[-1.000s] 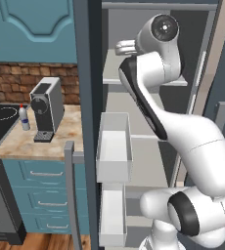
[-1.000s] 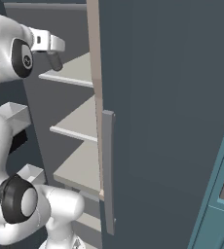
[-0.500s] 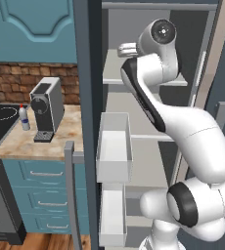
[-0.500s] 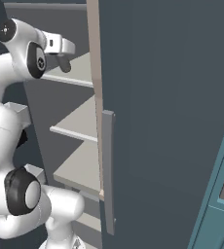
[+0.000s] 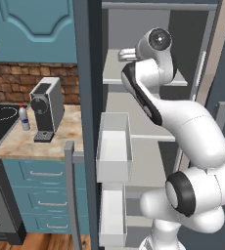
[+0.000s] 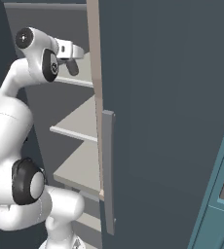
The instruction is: Take the bottled waters from the counter and place them in the freezer to freeze. Close the freezer door after placing the bottles.
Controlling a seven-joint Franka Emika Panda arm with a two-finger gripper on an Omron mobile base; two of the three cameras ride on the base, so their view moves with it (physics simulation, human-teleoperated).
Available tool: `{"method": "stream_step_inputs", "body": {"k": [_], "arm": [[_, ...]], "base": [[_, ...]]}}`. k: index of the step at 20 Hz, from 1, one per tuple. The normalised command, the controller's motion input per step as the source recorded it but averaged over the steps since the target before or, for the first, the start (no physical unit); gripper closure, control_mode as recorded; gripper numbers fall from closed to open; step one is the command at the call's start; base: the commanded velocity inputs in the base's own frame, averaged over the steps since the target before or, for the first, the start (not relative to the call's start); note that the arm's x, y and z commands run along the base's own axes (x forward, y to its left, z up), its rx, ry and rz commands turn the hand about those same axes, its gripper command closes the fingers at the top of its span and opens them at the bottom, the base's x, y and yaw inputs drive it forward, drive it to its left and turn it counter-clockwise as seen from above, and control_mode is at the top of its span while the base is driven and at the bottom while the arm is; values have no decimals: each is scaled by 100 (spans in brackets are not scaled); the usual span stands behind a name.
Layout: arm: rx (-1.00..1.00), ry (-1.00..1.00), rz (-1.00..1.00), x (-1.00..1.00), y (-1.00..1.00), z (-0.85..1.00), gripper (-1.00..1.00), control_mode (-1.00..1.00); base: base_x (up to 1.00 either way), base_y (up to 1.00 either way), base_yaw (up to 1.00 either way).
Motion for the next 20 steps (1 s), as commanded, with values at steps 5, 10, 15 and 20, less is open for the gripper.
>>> {"method": "stream_step_inputs", "body": {"k": [5,10,15,20], "arm": [[0,0,0,36,-3,-29,100,-100],[0,0,0,26,-4,-13,100,-100],[0,3,0,20,0,-12,100,-100],[0,2,0,8,-3,-7,100,-100]], "base": [[0,0,0],[0,0,0],[0,0,0],[0,0,0]]}}
